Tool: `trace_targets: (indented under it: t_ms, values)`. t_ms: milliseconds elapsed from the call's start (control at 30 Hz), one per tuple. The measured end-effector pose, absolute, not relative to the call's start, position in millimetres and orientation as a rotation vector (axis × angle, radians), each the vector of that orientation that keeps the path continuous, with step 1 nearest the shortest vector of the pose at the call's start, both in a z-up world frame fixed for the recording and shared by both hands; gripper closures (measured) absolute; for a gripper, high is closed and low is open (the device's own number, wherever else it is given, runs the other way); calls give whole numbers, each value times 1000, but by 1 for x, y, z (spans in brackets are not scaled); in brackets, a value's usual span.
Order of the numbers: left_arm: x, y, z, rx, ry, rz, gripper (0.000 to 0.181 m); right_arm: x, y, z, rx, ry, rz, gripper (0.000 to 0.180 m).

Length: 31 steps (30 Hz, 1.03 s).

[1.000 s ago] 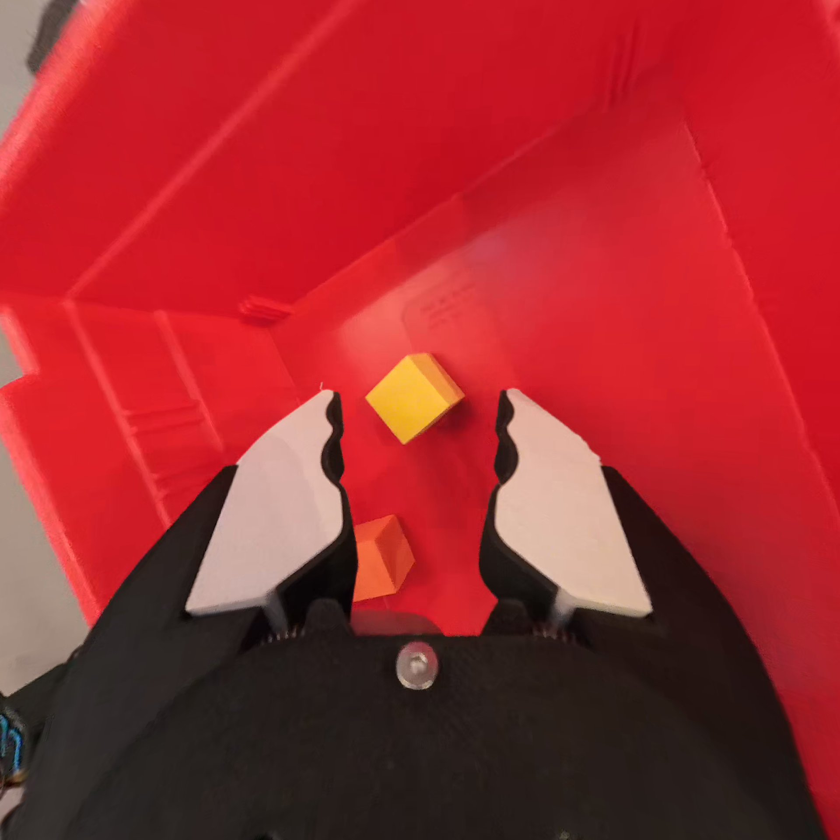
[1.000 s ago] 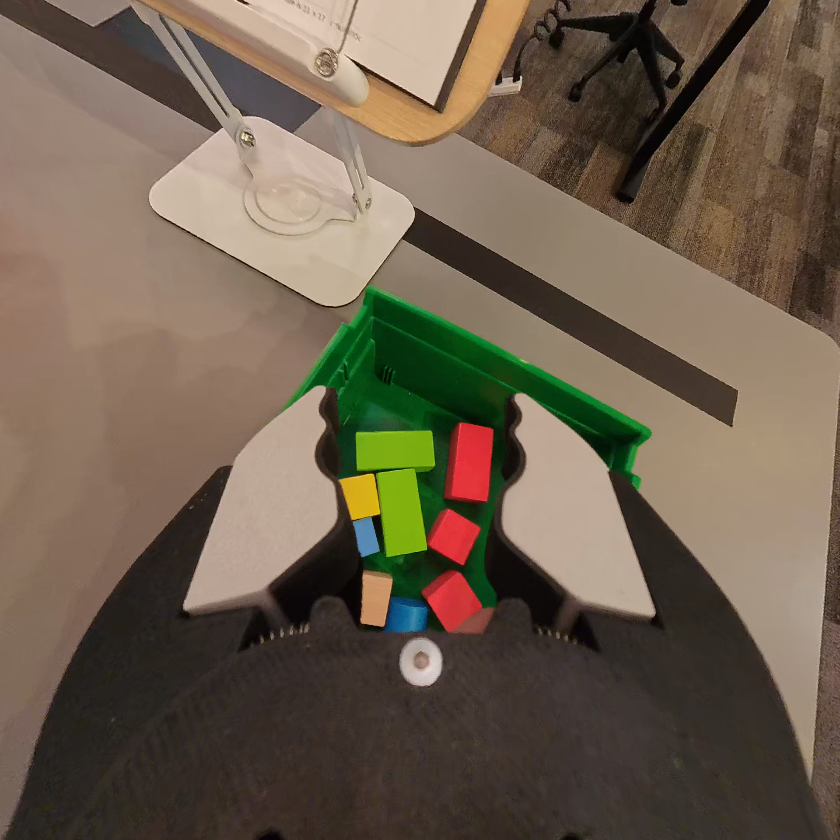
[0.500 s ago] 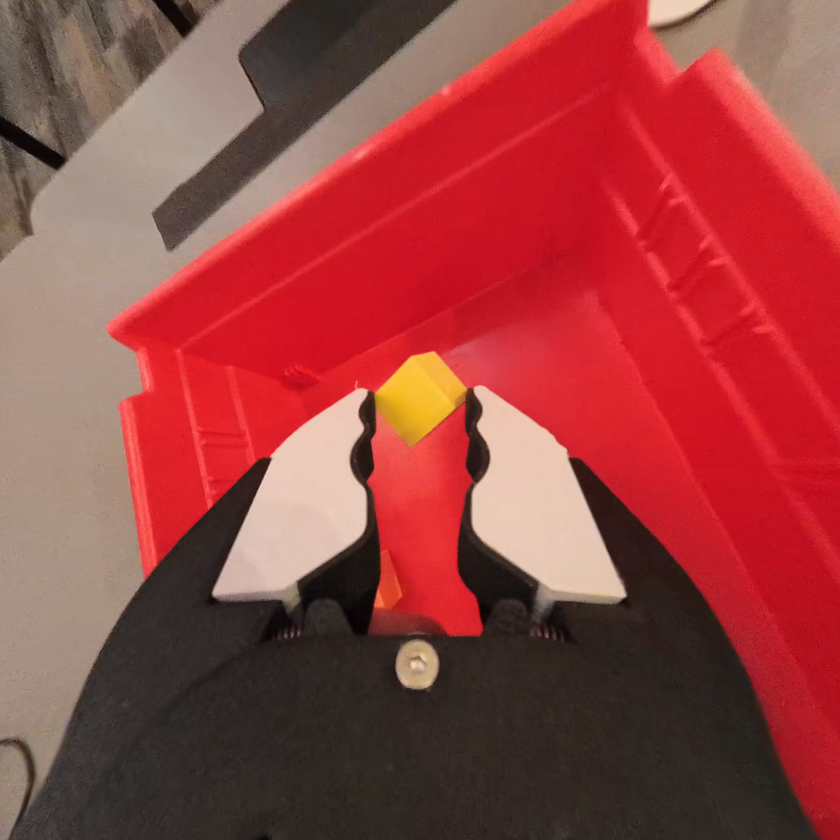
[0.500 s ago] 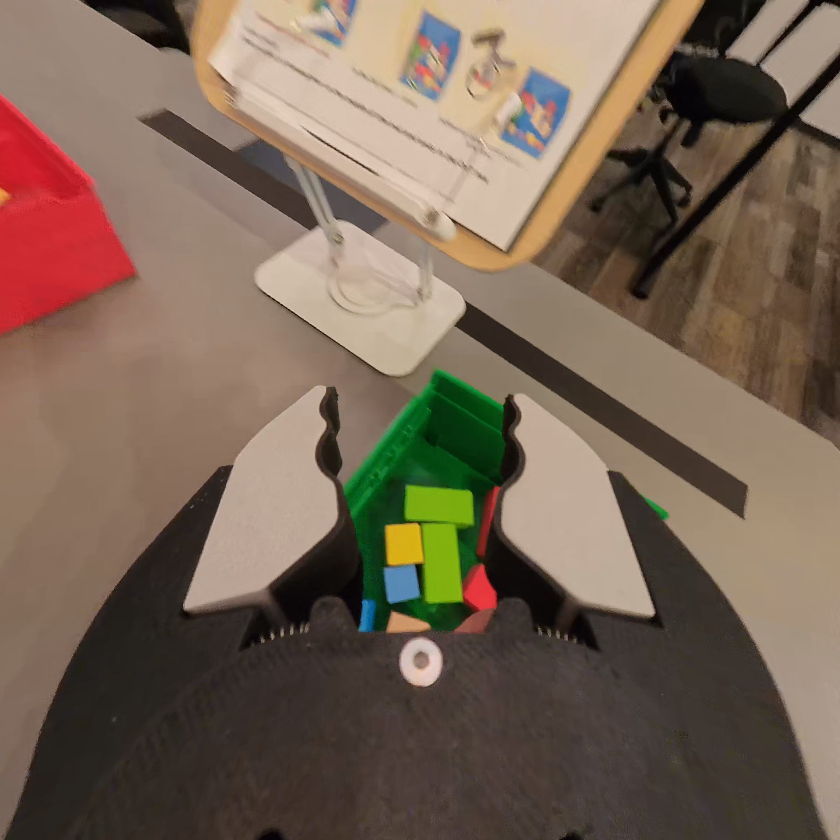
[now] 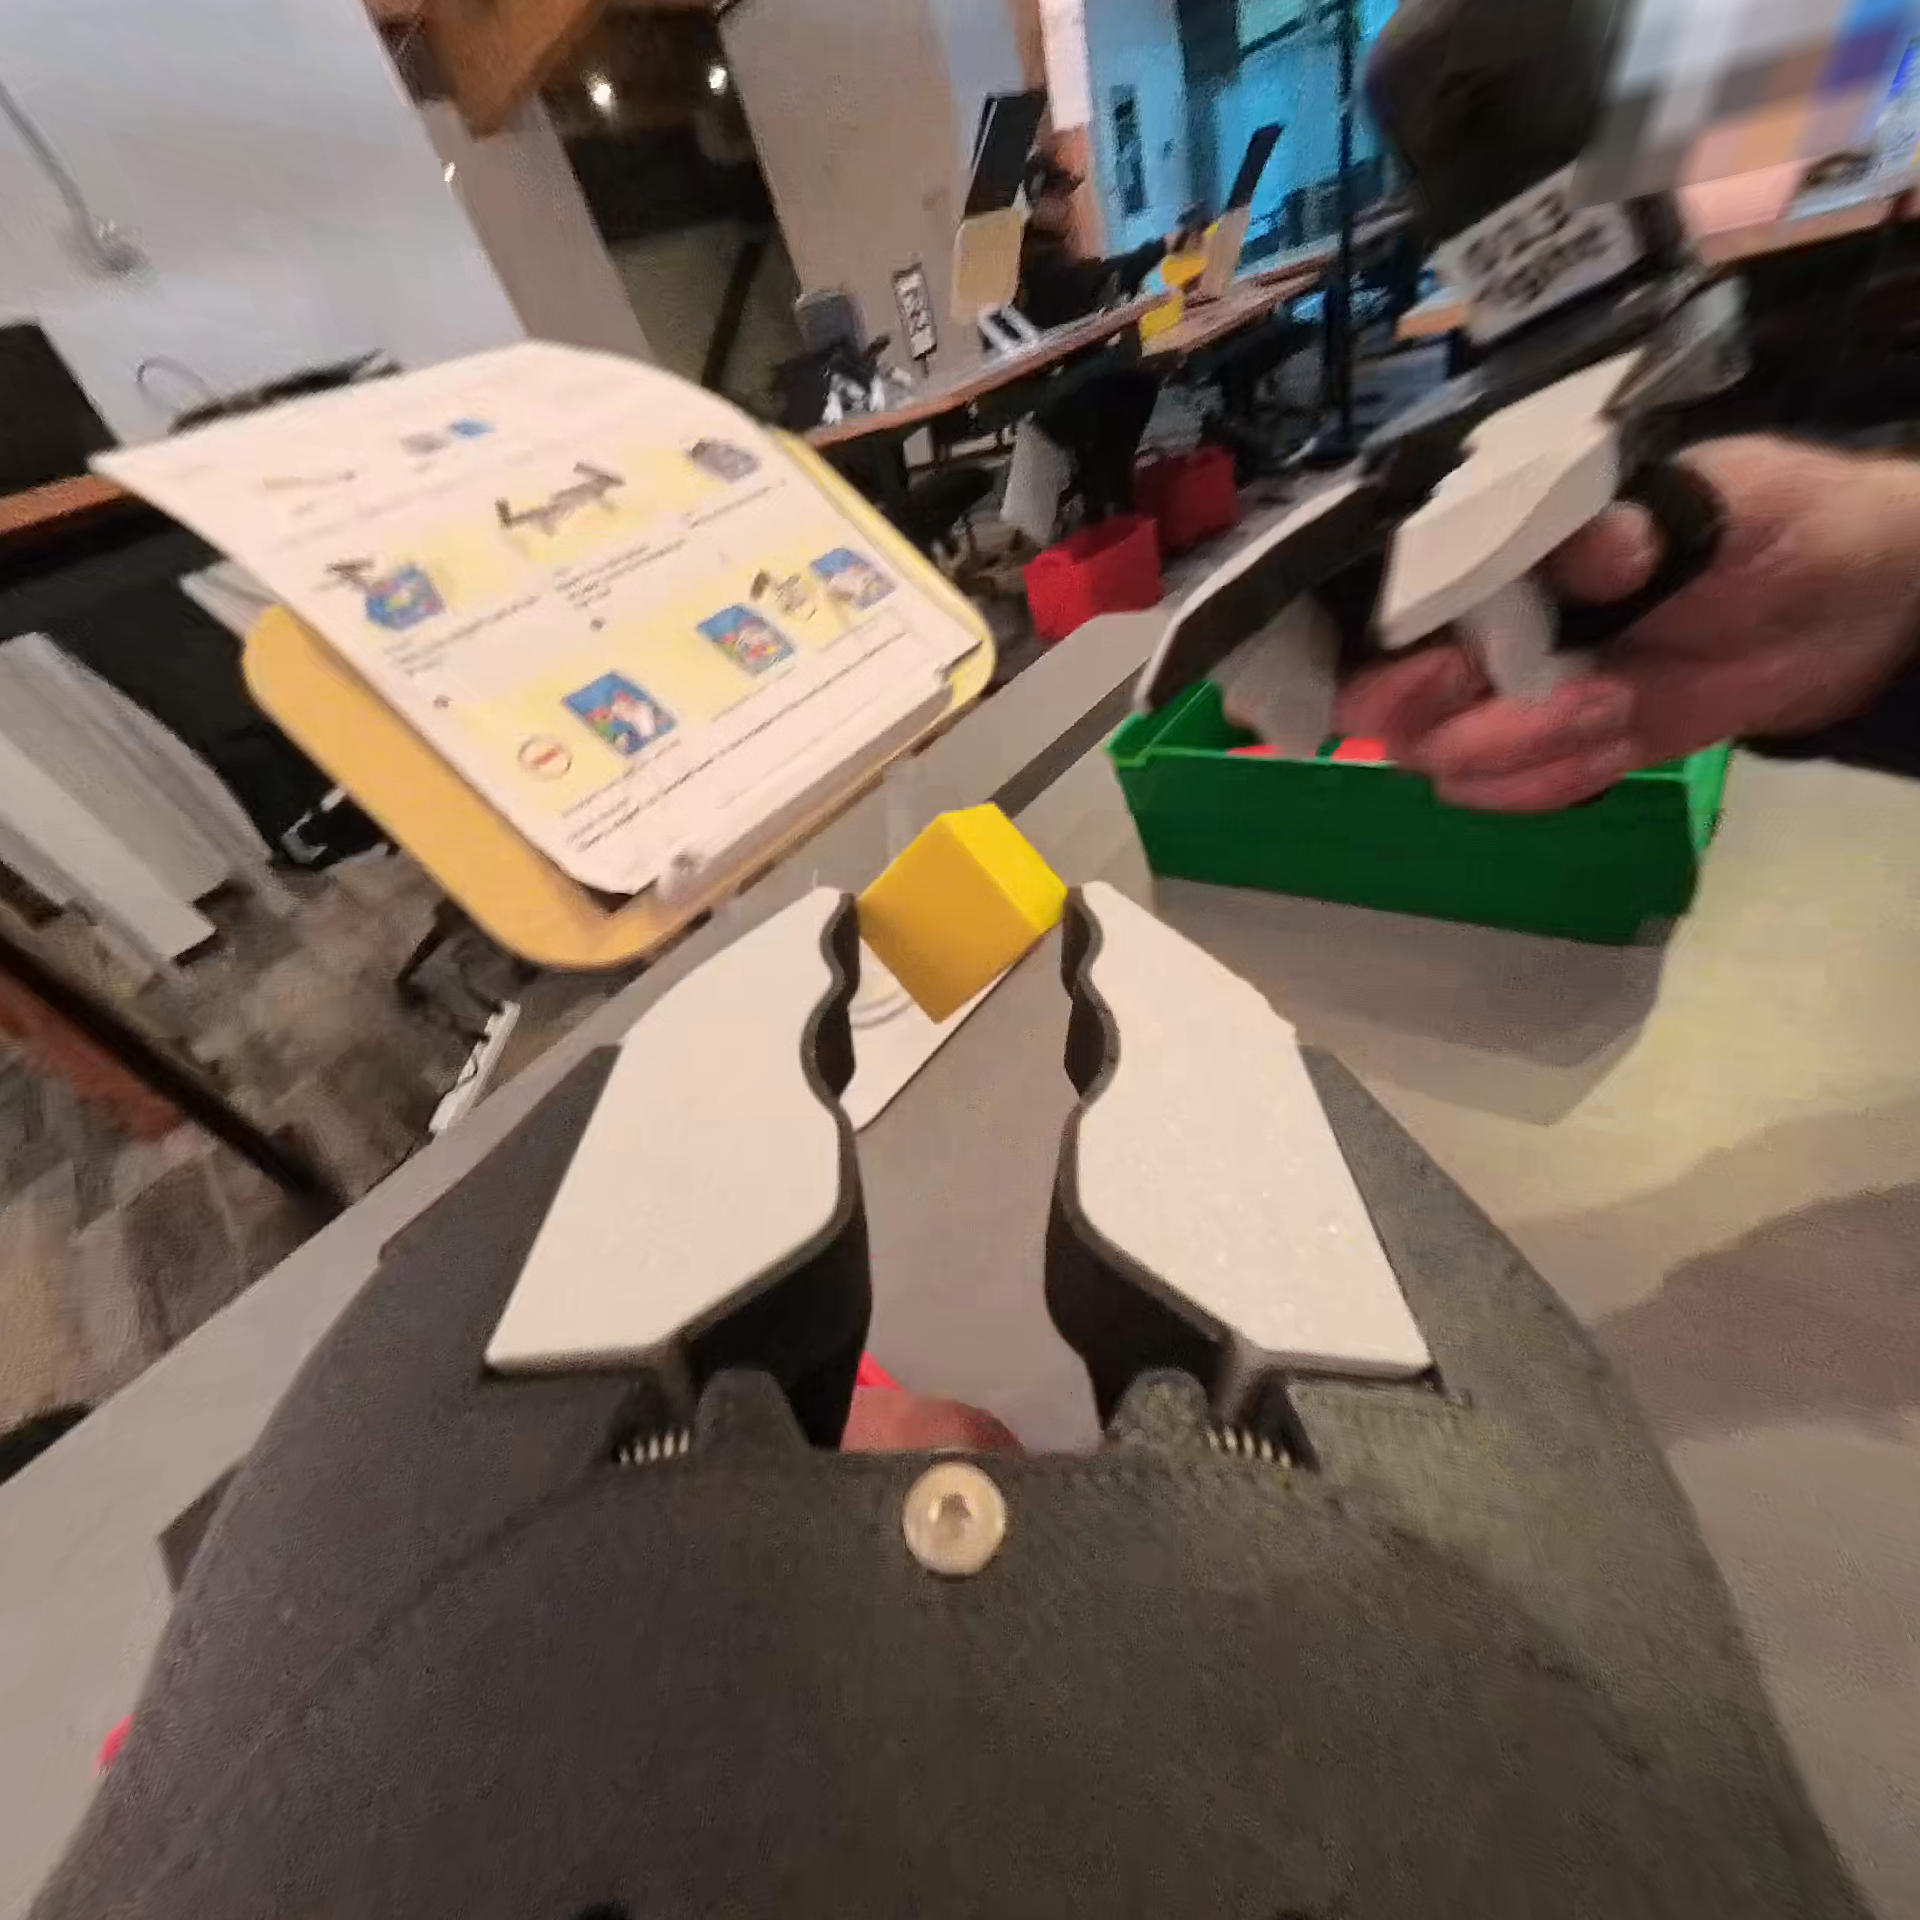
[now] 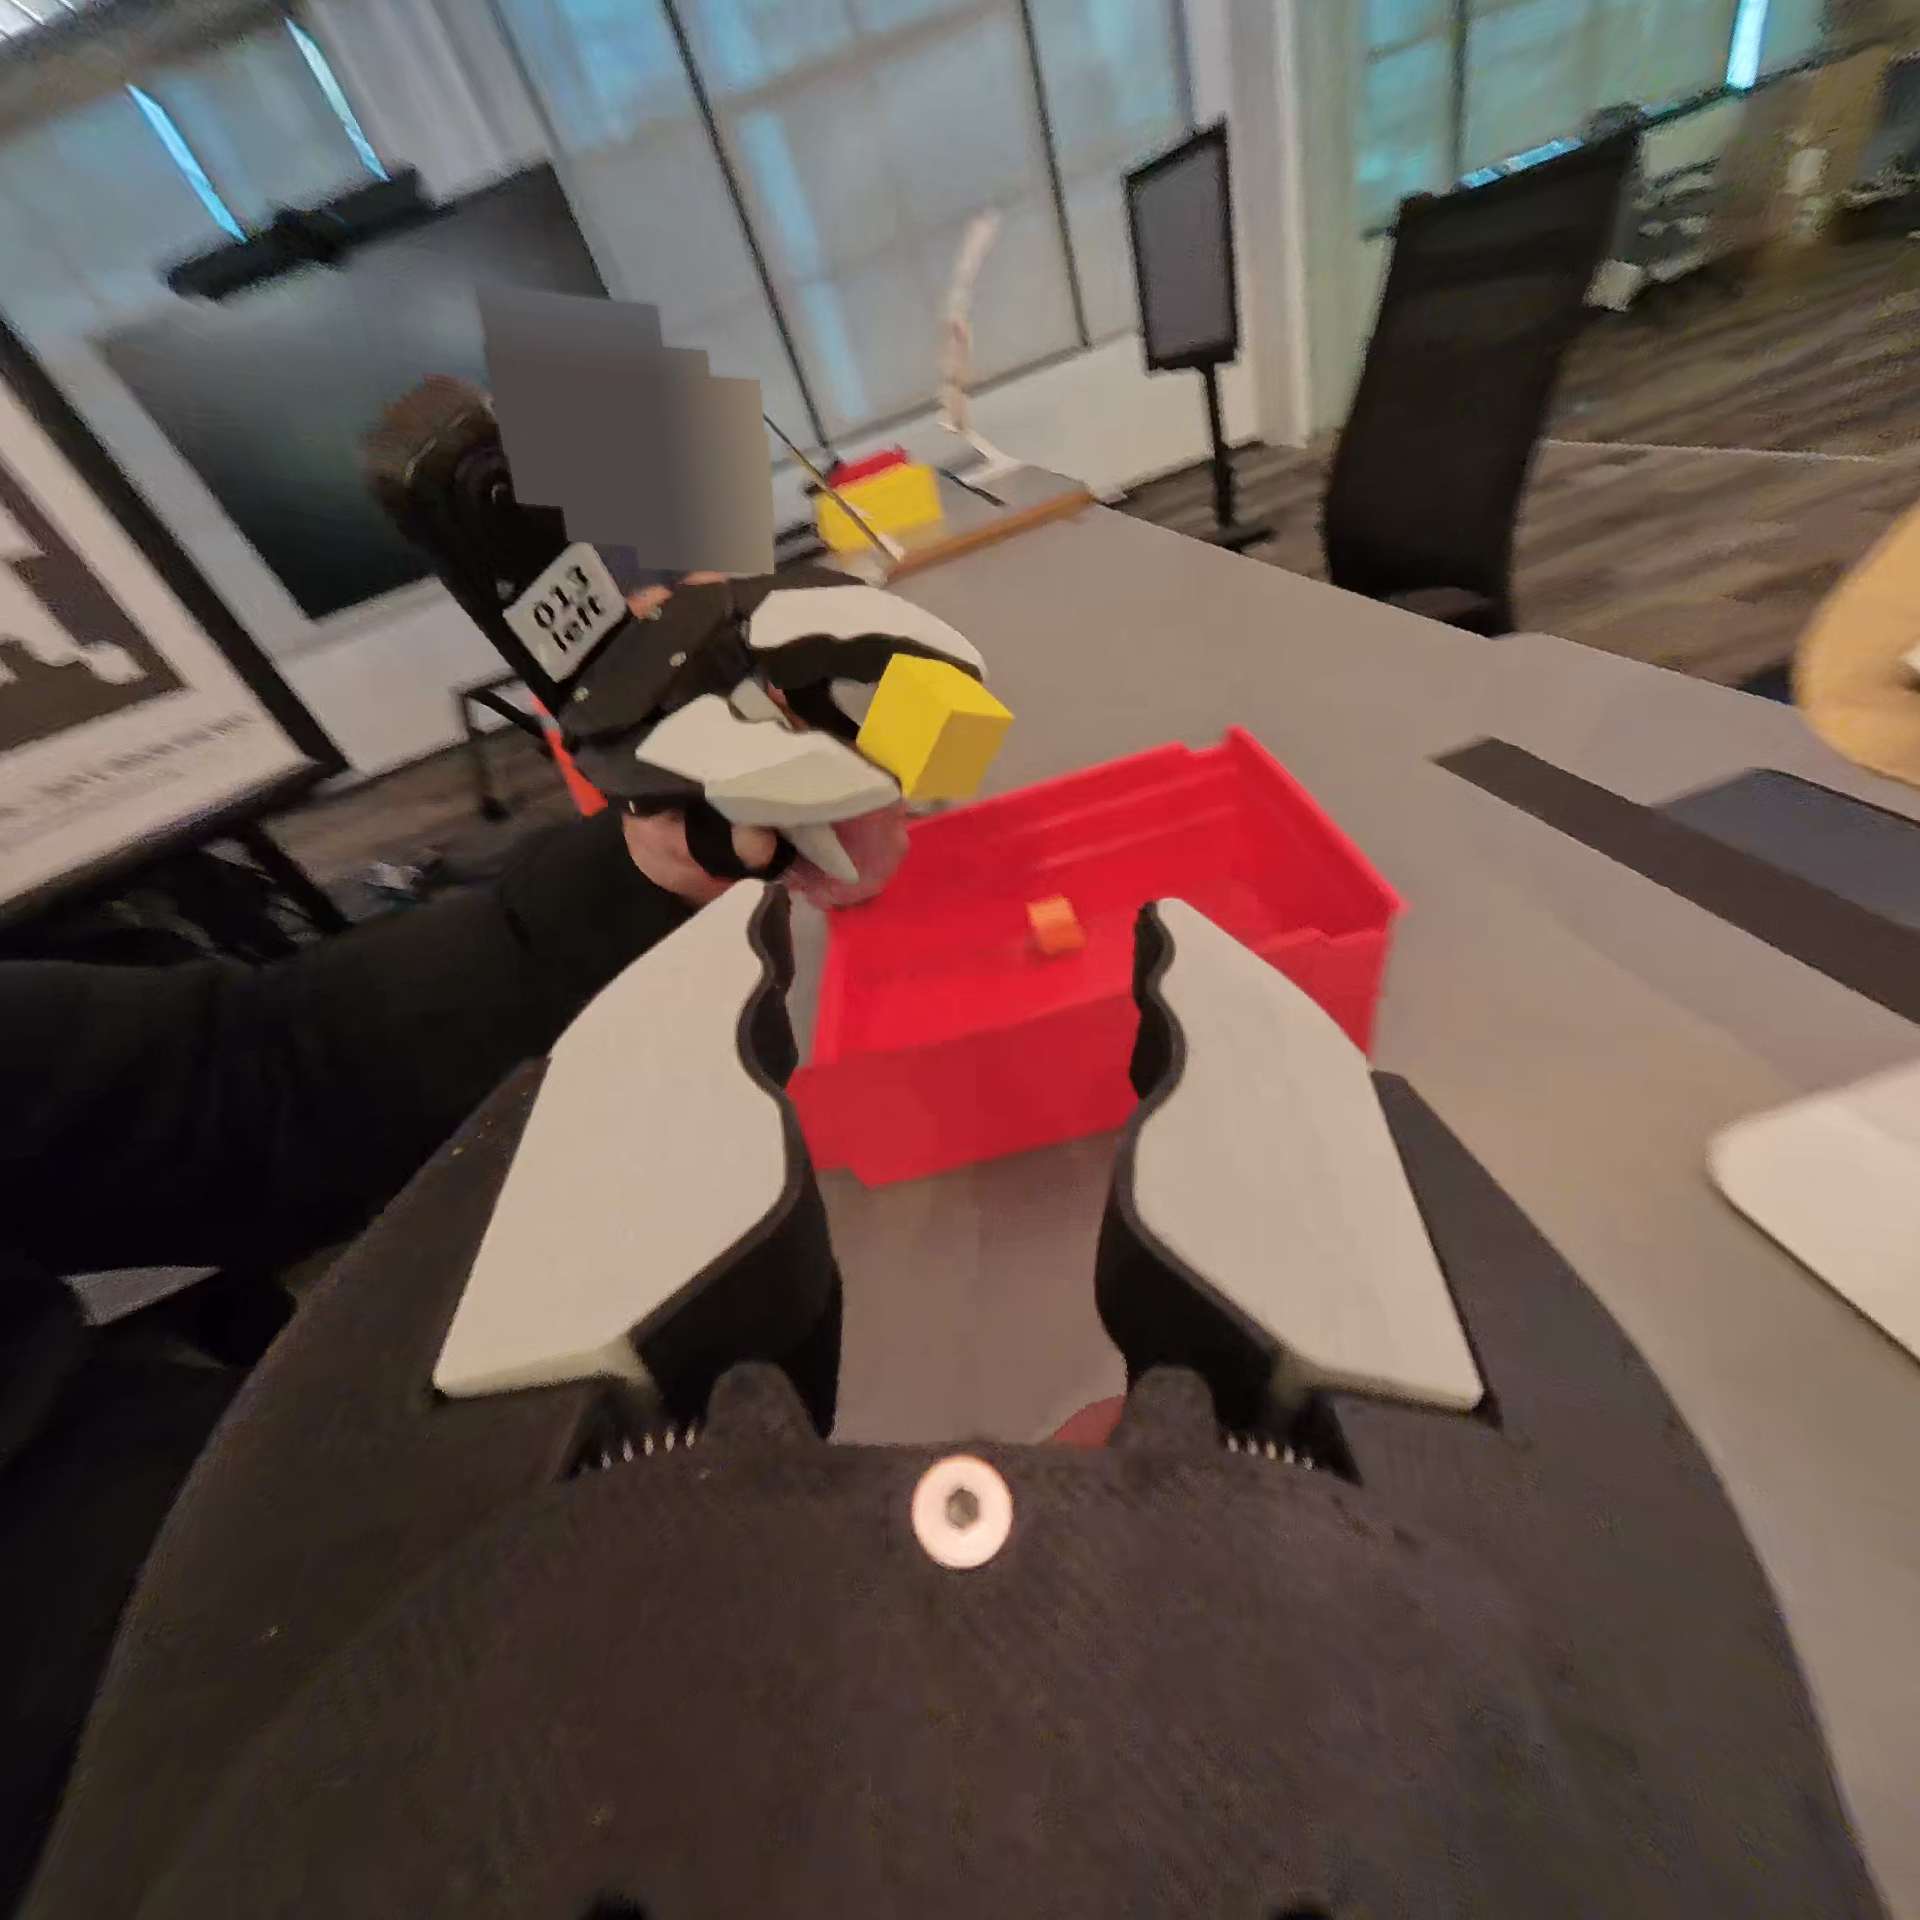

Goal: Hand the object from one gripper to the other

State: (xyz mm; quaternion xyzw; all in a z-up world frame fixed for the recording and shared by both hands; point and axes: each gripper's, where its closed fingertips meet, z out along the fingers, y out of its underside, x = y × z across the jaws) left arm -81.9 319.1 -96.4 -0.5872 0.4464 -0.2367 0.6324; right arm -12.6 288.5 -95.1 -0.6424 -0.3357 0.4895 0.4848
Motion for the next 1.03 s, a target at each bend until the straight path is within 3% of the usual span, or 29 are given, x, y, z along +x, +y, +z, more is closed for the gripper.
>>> trace_targets:
  t_ms: [233, 367, 700, 767, 933, 1033]
  values:
    - [-23, 254, -72, -1116, 1174, -622, 143, -32, 257, -79, -1416, -817, 1505, 128]
    - [-15, 244, -70, -1092, 1189, -646, 143, -34, 241, -72, -1356, -883, 1544, 150]
    - [-23, 243, -57, -1056, 1162, -615, 136, -13, 250, -59, -1358, -902, 1326, 152]
    - [-32, 247, -52, -1061, 1146, -598, 143, 5, 264, -62, -1419, -910, 1149, 152]
    - [-63, 273, -42, -1126, 1048, -530, 180, 89, 315, -80, -1610, -906, 475, 152]
    - [-74, 287, -45, -1176, 1029, -472, 180, 145, 333, -90, -1703, -835, 300, 152]
